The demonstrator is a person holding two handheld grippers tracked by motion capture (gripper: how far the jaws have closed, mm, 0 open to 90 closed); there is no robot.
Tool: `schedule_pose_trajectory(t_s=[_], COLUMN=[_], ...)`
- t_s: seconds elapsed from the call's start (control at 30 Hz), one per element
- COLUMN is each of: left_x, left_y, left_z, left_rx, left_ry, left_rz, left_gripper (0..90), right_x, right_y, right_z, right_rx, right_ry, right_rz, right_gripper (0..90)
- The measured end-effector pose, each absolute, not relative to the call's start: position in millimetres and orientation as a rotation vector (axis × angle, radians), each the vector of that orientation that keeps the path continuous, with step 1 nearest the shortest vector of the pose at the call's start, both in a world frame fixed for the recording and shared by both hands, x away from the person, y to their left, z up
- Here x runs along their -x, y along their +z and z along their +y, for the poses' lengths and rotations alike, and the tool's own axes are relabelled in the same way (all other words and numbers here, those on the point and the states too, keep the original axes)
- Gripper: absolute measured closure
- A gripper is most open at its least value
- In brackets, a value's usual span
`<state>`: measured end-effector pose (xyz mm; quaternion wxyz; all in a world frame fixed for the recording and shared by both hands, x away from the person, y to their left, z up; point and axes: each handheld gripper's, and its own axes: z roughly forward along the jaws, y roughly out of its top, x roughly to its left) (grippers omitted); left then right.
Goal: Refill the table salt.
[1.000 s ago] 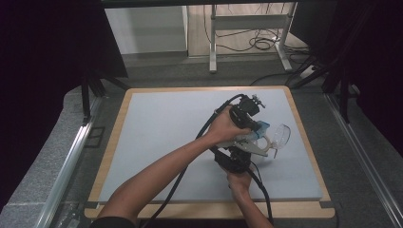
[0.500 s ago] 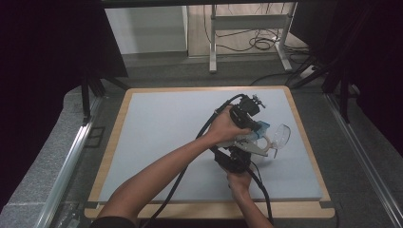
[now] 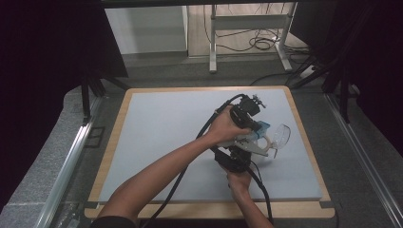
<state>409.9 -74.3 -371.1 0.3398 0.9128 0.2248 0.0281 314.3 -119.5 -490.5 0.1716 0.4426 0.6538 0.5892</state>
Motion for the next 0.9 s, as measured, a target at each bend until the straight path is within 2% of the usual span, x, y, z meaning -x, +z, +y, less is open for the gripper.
schedule_pose_trajectory(t_s=[0.9], left_x=[-410.4], left_y=[-371.0], left_z=[-76.5], left_rx=[-2.383], left_ry=[0.072], left_rz=[0.578], left_gripper=[90.0], right_x=[-315.5], right_y=[-489.6], right_z=[-120.0], right_rx=[-1.255], right_ry=[1.67], right_rz=[1.845], right_gripper=[54.1])
